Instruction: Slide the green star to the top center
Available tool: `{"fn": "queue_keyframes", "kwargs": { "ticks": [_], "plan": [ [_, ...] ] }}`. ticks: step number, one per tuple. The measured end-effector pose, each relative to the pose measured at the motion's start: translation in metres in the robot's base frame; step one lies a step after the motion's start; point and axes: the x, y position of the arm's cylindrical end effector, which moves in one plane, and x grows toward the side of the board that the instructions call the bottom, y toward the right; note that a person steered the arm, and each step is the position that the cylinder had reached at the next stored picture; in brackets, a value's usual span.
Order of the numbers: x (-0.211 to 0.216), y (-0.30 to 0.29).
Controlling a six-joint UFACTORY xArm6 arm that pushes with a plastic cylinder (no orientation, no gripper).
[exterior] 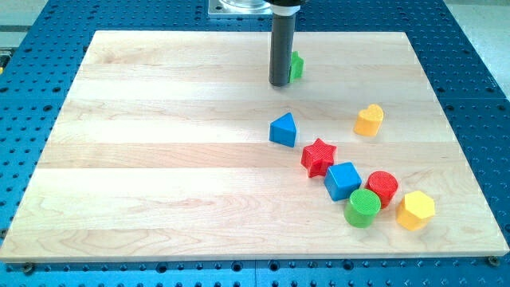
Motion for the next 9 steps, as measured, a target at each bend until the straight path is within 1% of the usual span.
{"fn": "queue_keyframes", "kwargs": {
  "ticks": [1, 2, 3, 4, 5, 6, 7, 8, 9],
  "plan": [
    [0.010, 0.016],
    [0.019, 0.063],
    [-0.011, 0.036],
    [-0.036, -0.023],
    [-0.027, -0.025],
    [-0.031, -0.070],
    [-0.064, -0.031],
    [-0.053, 0.023],
    [-0.083, 0.079]
  ]
}}
